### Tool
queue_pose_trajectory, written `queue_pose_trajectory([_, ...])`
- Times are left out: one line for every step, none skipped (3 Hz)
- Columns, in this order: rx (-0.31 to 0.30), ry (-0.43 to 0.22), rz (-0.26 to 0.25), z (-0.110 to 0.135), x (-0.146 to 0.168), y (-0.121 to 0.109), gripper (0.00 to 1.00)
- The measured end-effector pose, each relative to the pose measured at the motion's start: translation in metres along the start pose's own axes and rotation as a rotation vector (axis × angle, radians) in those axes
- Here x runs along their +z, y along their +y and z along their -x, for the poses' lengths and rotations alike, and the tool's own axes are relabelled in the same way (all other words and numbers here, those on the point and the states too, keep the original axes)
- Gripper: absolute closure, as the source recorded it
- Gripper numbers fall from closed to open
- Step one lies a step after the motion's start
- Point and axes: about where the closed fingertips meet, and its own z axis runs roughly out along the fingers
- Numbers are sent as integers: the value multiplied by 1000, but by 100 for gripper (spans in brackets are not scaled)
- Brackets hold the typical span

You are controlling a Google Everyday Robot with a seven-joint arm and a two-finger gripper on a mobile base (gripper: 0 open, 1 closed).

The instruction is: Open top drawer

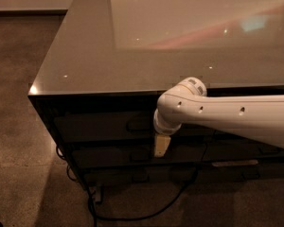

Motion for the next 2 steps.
queue_pose_trajectory([-14,12,14,1,4,1,19])
queue_pose_trajectory([-14,29,19,-1,-1,7,42])
